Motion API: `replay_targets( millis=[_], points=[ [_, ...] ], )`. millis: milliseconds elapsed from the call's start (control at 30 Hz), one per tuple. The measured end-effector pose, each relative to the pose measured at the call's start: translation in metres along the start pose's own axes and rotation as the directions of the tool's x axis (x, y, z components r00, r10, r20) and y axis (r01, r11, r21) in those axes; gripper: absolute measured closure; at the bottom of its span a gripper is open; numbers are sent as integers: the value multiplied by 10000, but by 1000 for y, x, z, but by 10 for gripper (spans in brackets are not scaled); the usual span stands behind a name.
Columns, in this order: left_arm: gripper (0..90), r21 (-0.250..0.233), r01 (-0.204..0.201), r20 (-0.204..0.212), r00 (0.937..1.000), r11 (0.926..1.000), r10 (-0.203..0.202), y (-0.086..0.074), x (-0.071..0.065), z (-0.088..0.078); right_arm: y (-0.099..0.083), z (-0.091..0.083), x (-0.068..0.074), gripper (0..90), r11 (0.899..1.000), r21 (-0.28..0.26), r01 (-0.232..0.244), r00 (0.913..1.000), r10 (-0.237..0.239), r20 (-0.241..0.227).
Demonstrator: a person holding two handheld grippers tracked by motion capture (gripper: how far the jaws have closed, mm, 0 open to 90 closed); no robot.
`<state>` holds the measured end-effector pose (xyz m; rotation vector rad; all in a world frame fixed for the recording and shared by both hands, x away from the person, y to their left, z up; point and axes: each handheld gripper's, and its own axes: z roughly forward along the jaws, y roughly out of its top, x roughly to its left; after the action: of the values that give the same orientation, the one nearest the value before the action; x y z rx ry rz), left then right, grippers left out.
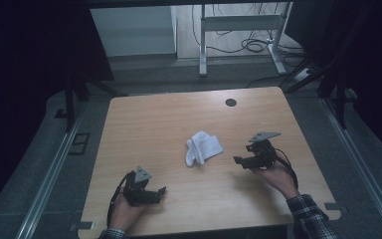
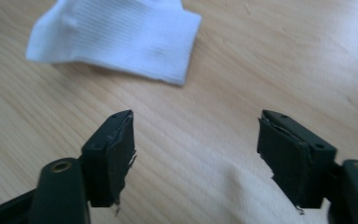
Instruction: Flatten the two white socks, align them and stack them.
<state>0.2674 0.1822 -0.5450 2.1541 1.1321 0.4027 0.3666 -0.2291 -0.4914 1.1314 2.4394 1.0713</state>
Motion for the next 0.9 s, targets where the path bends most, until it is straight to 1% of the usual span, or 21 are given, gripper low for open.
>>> replay_targets(
  millis=[167,200,267,300,367,400,433,467,500,533,567,600,633,667,733,767,800,833,900],
  points=[
    [97,-1,2,0,10000,10000,-2,0,0,0,17,11,3,388,10000,-33,-38,9996,37,-283],
    [98,-2,1,2,10000,10000,-1,0,0,0,24,16,6,435,10000,-8,8,9995,-8,-313],
    [97,-1,1,2,10000,10000,-1,0,0,0,30,21,8,494,10000,15,46,9996,-46,-296],
    [97,-1,-1,3,10000,10000,1,0,0,0,30,21,8,494,10000,15,46,9996,-46,-296],
    [97,0,-1,3,10000,10000,1,0,0,0,36,27,10,540,9999,78,99,9995,-97,-303],
    [97,0,1,3,10000,10000,-1,0,0,0,39,30,10,571,9999,104,128,9996,-125,-255],
    [98,0,0,4,10000,10000,0,0,0,0,42,37,11,626,9997,218,117,9994,-110,-331],
    [98,0,0,2,10000,10000,0,0,0,0,42,37,11,626,9997,218,117,9994,-110,-331],
    [98,-1,0,1,10000,10000,0,0,0,0,45,43,12,671,9995,320,57,9994,-45,-353],
    [97,0,0,2,10000,10000,0,0,0,0,46,47,12,685,9992,388,68,9994,-54,-344],
    [97,0,0,2,10000,10000,0,0,0,0,46,47,12,685,9992,388,68,9994,-54,-344],
    [98,-2,1,3,10000,10000,-1,0,0,0,47,54,12,710,9987,497,57,9996,-43,-292],
    [98,-1,1,2,10000,10000,-1,0,0,0,47,58,11,710,9985,541,32,9996,-16,-289],
    [98,-3,0,2,10000,10000,0,0,0,0,47,58,11,710,9985,541,32,9996,-16,-289],
    [97,-3,2,3,10000,10000,-2,0,0,0,47,68,10,680,9981,620,-23,9996,40,-280],
    [97,-4,3,3,10000,10000,-3,0,0,0,47,68,10,680,9981,620,-23,9996,40,-280],
    [98,-7,4,2,10000,10000,-4,0,0,0,46,74,10,647,9974,715,-32,9998,47,-199],
    [98,-6,6,1,10000,10000,-6,0,0,0,46,74,10,647,9974,715,-32,9998,47,-199],
    [97,-5,4,2,10000,10000,-4,0,0,0,42,83,9,606,9958,909,44,10000,-48,39]
  ],
)
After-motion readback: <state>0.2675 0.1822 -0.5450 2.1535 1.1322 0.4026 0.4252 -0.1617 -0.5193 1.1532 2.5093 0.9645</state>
